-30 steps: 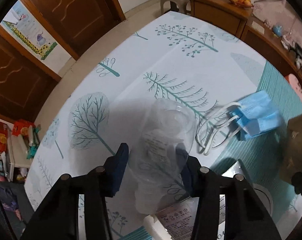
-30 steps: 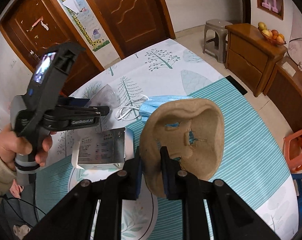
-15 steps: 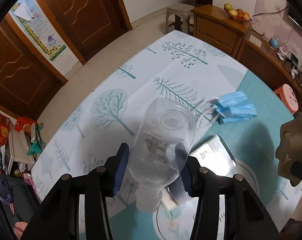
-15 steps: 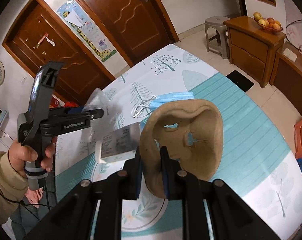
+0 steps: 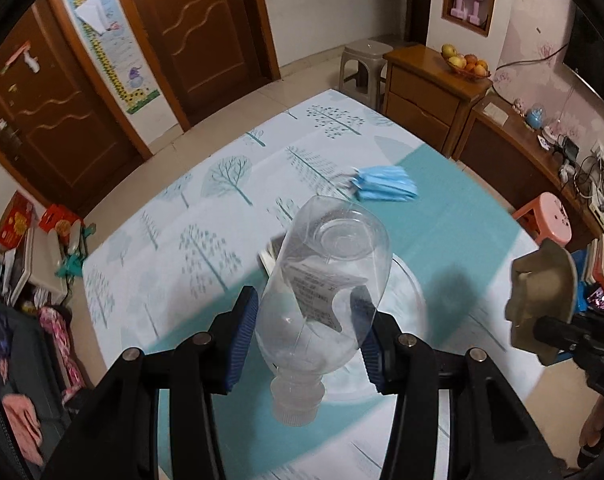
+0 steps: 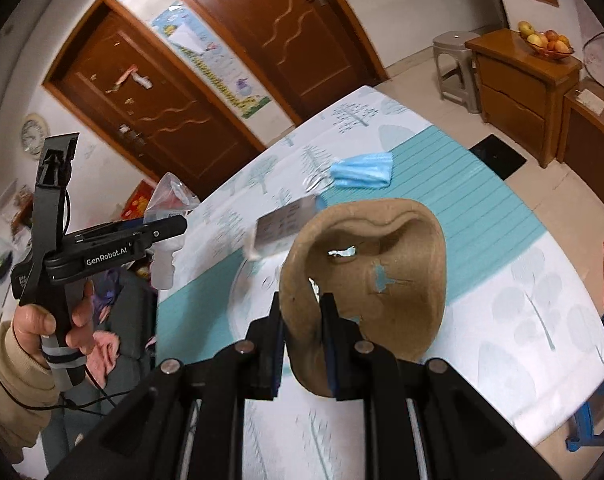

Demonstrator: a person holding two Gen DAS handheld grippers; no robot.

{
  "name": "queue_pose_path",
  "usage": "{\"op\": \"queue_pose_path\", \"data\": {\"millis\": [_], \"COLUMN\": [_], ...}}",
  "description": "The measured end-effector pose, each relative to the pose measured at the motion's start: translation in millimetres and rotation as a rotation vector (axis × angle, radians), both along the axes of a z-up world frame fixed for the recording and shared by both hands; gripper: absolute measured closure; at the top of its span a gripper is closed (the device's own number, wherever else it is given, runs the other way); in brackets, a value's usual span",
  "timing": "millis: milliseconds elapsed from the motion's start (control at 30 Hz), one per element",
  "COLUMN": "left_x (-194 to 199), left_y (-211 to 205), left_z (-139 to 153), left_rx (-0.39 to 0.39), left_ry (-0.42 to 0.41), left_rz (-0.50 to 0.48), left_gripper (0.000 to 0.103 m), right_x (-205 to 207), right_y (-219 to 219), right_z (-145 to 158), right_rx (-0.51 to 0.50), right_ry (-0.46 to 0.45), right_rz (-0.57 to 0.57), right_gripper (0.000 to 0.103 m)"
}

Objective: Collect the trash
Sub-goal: 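Carry the bottle and egg tray with both grippers over the bin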

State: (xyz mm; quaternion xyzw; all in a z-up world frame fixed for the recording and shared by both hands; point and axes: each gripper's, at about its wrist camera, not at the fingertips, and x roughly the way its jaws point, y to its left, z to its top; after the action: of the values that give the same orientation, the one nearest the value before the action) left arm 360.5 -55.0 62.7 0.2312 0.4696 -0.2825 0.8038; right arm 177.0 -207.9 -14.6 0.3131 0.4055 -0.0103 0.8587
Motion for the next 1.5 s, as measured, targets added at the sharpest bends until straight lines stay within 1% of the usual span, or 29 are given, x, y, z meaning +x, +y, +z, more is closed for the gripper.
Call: {"op": "queue_pose_path", "data": {"millis": [167, 367, 500, 600, 767, 900, 1033, 1067, 1367, 1500], "left_x": [-73.2, -169.9, -228.3, -268.6, -318.1, -337.3, -349.6, -347.6, -359.3, -366.4], "left_y": [16.3, 37.0, 47.0, 54.4, 65.4, 70.6, 75.3, 75.5, 84.4, 86.8], "left_z": [13.6, 19.2, 14.7, 9.4, -6.1, -22.5, -39.5, -42.1, -91.9, -119.0], "left_rx": [-0.030, -0.063, -0.071, -0.076, -0.069, -0.052, -0.045, -0.043, -0.021, -0.021], "left_ry": [-0.004, 0.009, 0.022, 0.039, 0.086, 0.121, 0.153, 0.159, 0.256, 0.294], "left_rz": [0.061, 0.148, 0.204, 0.242, 0.291, 0.315, 0.327, 0.326, 0.313, 0.301], "left_gripper": [0.057, 0.057, 0.057, 0.057, 0.057, 0.057, 0.057, 0.057, 0.057, 0.057], "right_x": [-45.0, -99.5, -133.0, -153.2, -180.3, -190.7, -197.9, -198.7, -209.5, -215.3], "right_y": [10.8, 24.5, 33.1, 39.3, 49.6, 59.7, 67.8, 69.9, 90.2, 98.2], "right_z": [13.5, 23.2, 28.7, 30.1, 28.8, 24.6, 14.2, 10.4, -32.0, -54.7], "right_rx": [0.009, 0.015, 0.007, -0.011, -0.039, -0.061, -0.067, -0.071, -0.081, -0.088], "right_ry": [-0.035, -0.066, -0.081, -0.073, -0.046, -0.024, 0.005, 0.015, 0.118, 0.161], "right_rz": [0.088, 0.197, 0.265, 0.309, 0.371, 0.417, 0.436, 0.441, 0.450, 0.445], "right_gripper": [0.087, 0.087, 0.087, 0.087, 0.087, 0.087, 0.087, 0.087, 0.087, 0.087]}}
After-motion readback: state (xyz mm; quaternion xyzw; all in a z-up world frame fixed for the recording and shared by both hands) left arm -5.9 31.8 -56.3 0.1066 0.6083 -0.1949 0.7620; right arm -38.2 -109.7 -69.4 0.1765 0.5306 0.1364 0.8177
